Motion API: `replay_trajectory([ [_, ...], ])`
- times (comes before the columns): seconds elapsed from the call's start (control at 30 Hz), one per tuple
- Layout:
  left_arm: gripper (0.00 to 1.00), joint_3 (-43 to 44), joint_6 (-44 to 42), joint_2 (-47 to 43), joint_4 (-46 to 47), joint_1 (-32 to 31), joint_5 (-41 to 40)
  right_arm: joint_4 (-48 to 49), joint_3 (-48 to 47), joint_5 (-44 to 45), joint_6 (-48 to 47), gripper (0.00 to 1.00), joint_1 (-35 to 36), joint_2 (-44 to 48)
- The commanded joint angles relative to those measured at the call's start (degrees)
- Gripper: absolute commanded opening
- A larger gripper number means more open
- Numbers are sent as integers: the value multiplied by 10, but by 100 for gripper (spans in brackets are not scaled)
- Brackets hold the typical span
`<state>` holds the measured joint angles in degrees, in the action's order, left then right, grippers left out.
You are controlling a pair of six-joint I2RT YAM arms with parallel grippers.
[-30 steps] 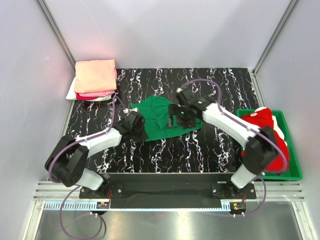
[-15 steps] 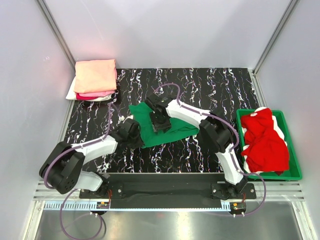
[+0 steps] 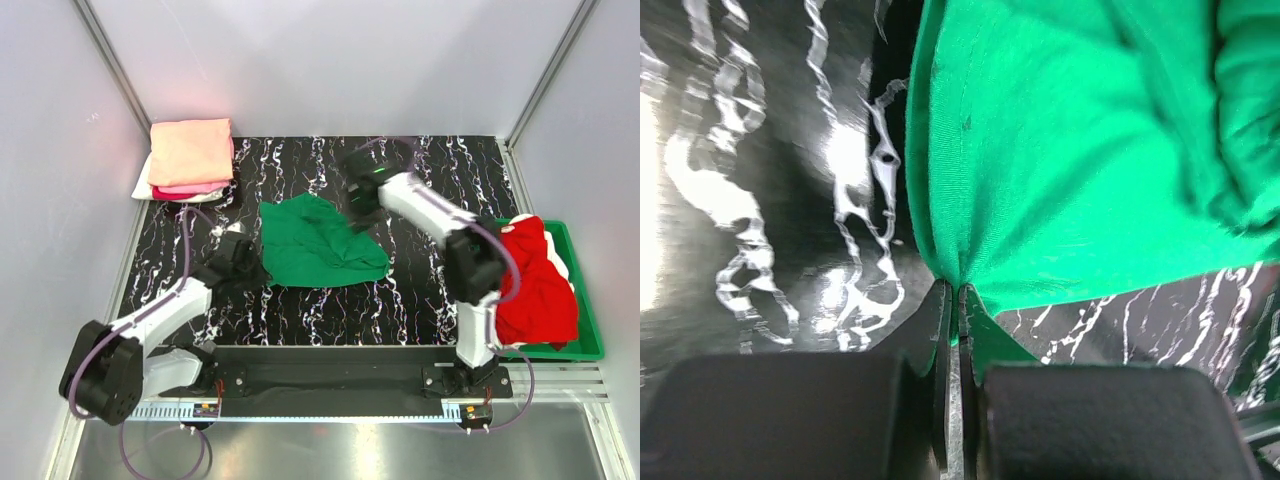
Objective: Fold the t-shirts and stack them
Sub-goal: Flatten the tshirt out
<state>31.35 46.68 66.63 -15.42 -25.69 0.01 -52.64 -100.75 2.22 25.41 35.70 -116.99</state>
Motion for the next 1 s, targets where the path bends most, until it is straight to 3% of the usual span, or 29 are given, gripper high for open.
replay_trajectory([
  [0.0,0,6,-29,-47,-34,21,-4,25,82,-5,17,0,-135,162],
  [0.13,0,-3,-29,-55,-33,25,11,88,232,6,35,0,-207,250],
  [0.17,0,-12,-27,-53,-26,25,13,101,257,7,38,5,-215,258],
  [0.2,0,-16,-26,-48,-22,26,15,102,298,10,41,28,-228,265],
  [0.27,0,-23,-21,-46,-15,26,23,100,330,23,54,63,-243,266],
  [0.33,0,-28,-20,-45,-14,26,29,115,367,2,52,87,-254,266],
  [0.53,0,-45,-28,-50,-13,25,31,120,379,-12,61,89,-252,309],
  [0.67,0,-67,-27,-45,18,26,35,147,355,-99,61,86,-252,316],
  [0.97,0,-93,-29,-12,71,26,34,134,190,-119,64,82,-235,176],
])
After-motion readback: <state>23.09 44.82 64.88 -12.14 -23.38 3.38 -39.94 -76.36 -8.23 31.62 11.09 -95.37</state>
